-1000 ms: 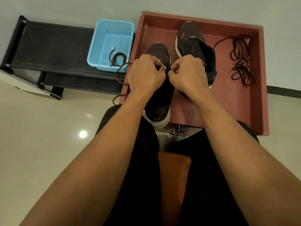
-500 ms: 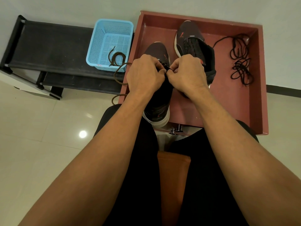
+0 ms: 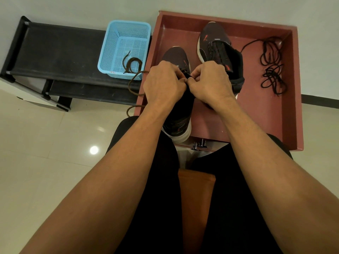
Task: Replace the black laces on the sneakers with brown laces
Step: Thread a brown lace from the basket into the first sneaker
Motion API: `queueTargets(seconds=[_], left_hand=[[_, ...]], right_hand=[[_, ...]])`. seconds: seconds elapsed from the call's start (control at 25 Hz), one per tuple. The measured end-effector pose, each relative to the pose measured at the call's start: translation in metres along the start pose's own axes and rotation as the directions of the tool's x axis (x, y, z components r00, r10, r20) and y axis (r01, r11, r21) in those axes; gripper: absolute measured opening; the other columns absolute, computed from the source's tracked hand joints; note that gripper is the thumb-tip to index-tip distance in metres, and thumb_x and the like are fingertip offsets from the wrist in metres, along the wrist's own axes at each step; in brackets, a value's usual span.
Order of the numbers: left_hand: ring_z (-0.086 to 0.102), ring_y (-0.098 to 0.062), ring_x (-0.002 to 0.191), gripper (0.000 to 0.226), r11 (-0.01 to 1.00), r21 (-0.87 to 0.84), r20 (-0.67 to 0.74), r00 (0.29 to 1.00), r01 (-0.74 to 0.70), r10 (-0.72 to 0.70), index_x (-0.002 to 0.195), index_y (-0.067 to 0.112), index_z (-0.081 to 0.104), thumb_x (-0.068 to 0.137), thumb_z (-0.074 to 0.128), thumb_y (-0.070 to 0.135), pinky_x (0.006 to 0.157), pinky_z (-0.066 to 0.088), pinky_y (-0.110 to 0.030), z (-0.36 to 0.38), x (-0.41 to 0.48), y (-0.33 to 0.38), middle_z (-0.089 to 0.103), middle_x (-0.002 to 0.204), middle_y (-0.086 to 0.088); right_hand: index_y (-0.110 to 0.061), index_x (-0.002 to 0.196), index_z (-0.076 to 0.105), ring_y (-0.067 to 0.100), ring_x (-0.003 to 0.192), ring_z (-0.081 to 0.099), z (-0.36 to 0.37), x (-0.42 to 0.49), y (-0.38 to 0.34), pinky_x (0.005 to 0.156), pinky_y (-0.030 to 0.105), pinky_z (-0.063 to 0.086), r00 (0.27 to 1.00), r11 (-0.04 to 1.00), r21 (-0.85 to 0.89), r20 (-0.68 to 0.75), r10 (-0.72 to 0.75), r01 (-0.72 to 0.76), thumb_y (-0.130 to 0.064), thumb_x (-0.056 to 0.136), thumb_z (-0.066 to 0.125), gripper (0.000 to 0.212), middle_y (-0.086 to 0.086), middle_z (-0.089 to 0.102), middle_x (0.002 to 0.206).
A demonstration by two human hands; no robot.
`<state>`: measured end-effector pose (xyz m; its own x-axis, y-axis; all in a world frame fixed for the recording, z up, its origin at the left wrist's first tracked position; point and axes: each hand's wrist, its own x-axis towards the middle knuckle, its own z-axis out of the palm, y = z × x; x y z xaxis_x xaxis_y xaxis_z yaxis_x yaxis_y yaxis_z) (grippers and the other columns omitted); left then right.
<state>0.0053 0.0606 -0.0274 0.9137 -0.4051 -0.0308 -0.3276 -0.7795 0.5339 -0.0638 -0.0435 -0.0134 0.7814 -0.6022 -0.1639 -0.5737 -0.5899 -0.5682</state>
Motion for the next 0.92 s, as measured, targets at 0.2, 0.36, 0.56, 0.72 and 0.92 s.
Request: queueTargets(seconds=[0.2, 0.36, 0.56, 0.72, 0.92], left_hand=[[0.071, -0.013, 0.096, 0.013, 0.998, -0.056, 0.067, 0.998, -0.005, 0.008, 0.103, 0.034, 0.082, 0.09, 0.078, 0.037, 0.073, 0.053, -0.03, -0.001, 0.005, -0.005, 0.078, 0.1, 0.004], [0.072, -0.013, 0.094, 0.011, 0.996, -0.079, 0.137, 0.989, -0.045, 0.055, 0.099, 0.035, 0.083, 0.089, 0.079, 0.038, 0.084, 0.059, -0.037, -0.003, 0.01, -0.013, 0.078, 0.096, 0.006], [0.07, -0.016, 0.105, 0.02, 0.995, -0.039, 0.134, 0.986, -0.092, 0.096, 0.113, 0.033, 0.08, 0.095, 0.073, 0.029, 0.086, 0.054, -0.032, -0.007, 0.007, -0.015, 0.078, 0.109, 0.003], [0.069, -0.019, 0.109, 0.024, 0.993, -0.009, 0.09, 0.989, -0.116, 0.116, 0.116, 0.033, 0.08, 0.092, 0.076, 0.03, 0.091, 0.055, -0.035, -0.007, 0.004, -0.013, 0.078, 0.109, 0.003], [0.064, -0.021, 0.11, 0.025, 0.987, 0.043, 0.051, 0.987, -0.156, 0.154, 0.105, 0.041, 0.078, 0.081, 0.085, 0.037, 0.095, 0.052, -0.051, -0.007, 0.005, -0.018, 0.061, 0.085, 0.016]], right_hand=[[-0.023, 0.09, 0.08, 0.022, 0.092, 0.073, -0.002, 0.001, 0.002, 0.086, 0.041, 0.06, 0.999, 0.997, 0.066, 0.035, 0.022, -0.025, -0.036, 0.097, 0.067, 0.019, 0.0, 0.077, 0.089], [-0.024, 0.09, 0.08, 0.021, 0.091, 0.073, -0.002, 0.004, 0.01, 0.084, 0.037, 0.058, 0.997, 0.992, 0.111, 0.059, 0.044, -0.051, -0.034, 0.102, 0.063, 0.023, 0.001, 0.077, 0.088], [-0.028, 0.092, 0.078, 0.016, 0.082, 0.076, 0.004, 0.003, 0.01, 0.088, 0.041, 0.063, 0.998, 0.988, 0.146, 0.049, 0.041, -0.048, -0.024, 0.097, 0.071, 0.009, -0.002, 0.077, 0.086], [-0.027, 0.089, 0.068, 0.021, 0.089, 0.071, 0.002, -0.001, 0.006, 0.086, 0.042, 0.061, 1.0, 0.998, 0.06, 0.017, -0.014, 0.013, -0.028, 0.096, 0.073, 0.009, 0.002, 0.073, 0.094], [-0.013, 0.115, 0.066, 0.038, 0.102, 0.067, -0.003, -0.01, 0.0, 0.078, 0.043, 0.054, 0.991, 0.984, -0.177, 0.137, 0.005, 0.02, -0.019, 0.099, 0.06, 0.018, 0.015, 0.068, 0.114]])
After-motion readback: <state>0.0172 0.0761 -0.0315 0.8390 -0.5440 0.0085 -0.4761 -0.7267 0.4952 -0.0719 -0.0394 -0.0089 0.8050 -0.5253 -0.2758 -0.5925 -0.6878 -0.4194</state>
